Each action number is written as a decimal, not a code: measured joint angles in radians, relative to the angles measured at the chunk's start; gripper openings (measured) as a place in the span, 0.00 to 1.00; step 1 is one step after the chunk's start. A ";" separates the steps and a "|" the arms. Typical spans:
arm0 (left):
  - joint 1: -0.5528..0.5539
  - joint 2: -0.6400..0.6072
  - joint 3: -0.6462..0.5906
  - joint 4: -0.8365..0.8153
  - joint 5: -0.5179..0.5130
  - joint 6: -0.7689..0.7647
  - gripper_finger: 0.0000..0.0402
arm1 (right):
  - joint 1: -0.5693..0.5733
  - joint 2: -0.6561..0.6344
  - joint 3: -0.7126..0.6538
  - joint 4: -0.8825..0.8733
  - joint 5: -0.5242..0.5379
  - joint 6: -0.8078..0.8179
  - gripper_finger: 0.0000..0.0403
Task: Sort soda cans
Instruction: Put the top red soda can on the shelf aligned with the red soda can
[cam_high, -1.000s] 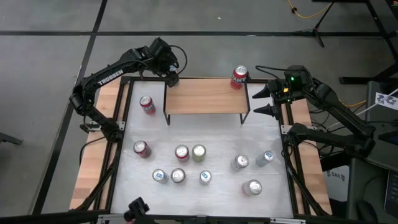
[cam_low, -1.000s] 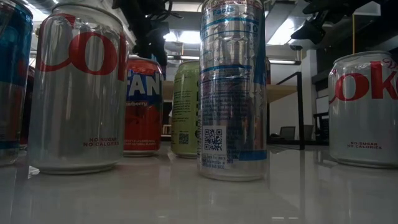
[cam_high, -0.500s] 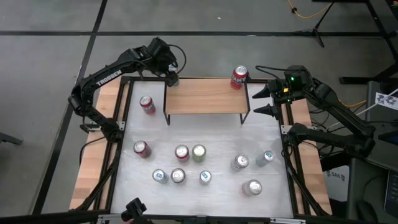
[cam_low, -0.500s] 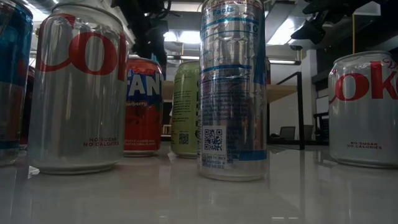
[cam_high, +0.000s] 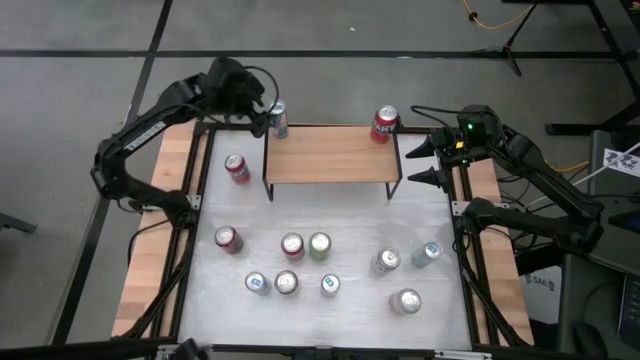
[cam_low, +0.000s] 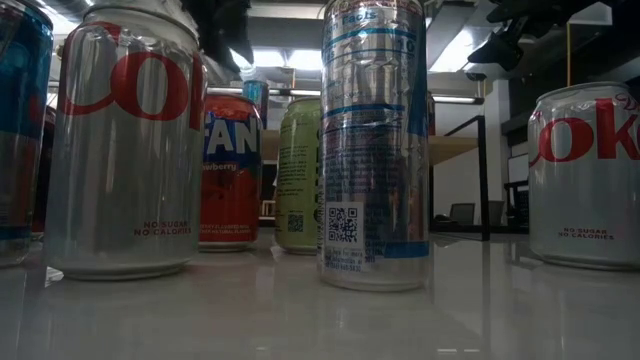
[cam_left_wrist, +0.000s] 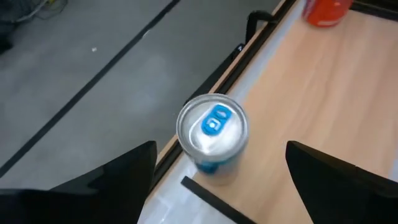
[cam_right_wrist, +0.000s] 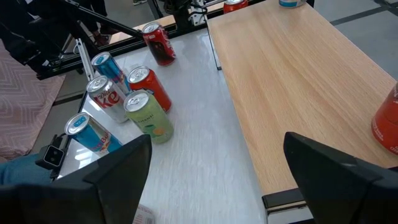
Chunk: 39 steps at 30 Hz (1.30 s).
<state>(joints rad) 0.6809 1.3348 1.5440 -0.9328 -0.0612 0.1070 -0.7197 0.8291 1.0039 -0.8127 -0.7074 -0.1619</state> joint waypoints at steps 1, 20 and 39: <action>-0.003 -0.013 0.000 -0.015 0.000 0.000 0.87 | 0.000 0.000 0.000 0.000 0.000 0.000 0.88; -0.019 -0.079 -0.208 -0.451 -0.106 -0.175 0.87 | 0.000 0.000 0.000 0.000 0.000 0.000 0.88; -0.018 -0.079 -0.439 -0.255 -0.157 -0.130 0.87 | 0.000 0.000 0.000 0.000 0.000 0.000 0.88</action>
<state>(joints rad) 0.6624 1.2560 1.1053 -1.1877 -0.2182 -0.0231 -0.7197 0.8290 1.0039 -0.8127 -0.7074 -0.1621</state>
